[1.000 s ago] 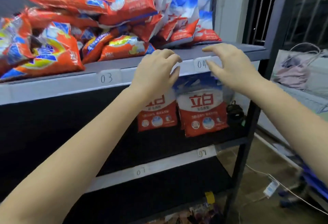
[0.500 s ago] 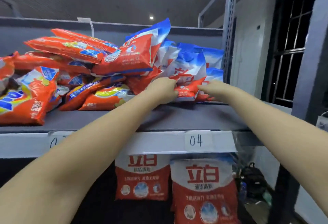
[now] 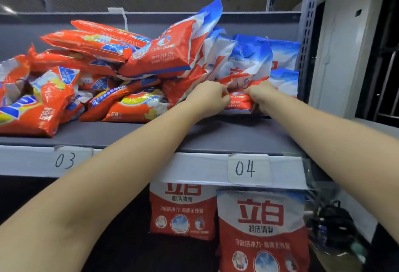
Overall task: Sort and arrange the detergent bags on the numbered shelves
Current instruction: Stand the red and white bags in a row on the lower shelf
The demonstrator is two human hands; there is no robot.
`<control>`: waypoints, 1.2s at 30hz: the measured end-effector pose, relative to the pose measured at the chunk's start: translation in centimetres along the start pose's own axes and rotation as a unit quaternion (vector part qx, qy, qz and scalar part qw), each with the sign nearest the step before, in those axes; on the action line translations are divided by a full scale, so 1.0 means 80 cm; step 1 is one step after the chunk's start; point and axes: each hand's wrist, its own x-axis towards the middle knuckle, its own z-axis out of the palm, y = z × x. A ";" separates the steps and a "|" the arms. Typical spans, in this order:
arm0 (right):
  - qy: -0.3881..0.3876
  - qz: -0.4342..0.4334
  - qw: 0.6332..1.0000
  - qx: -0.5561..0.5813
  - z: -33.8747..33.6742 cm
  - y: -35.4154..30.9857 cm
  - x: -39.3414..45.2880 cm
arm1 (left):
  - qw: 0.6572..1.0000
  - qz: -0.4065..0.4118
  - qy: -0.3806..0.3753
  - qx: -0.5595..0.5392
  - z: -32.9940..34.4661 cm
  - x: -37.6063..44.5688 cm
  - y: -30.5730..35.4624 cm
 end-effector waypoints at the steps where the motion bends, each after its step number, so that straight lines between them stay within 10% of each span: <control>1: 0.004 -0.002 1.000 0.006 -0.002 -0.001 -0.003 | 1.000 -0.004 0.009 -0.005 -0.001 -0.001 -0.001; 9: 0.064 -0.019 0.997 0.048 -0.052 -0.011 -0.051 | 0.994 -0.044 0.070 -0.072 -0.012 -0.006 0.004; 18: 0.094 -0.085 0.986 0.105 -0.130 -0.021 -0.173 | 0.980 -0.101 -0.113 -0.130 -0.022 -0.031 0.011; 29: 0.098 -0.179 0.961 0.188 -0.147 -0.008 -0.338 | 0.773 -0.105 -0.247 -0.575 -0.057 -0.101 0.029; 36: 0.088 -0.196 0.947 0.240 -0.119 0.017 -0.437 | 0.750 -0.077 -0.158 -0.637 -0.111 -0.205 0.031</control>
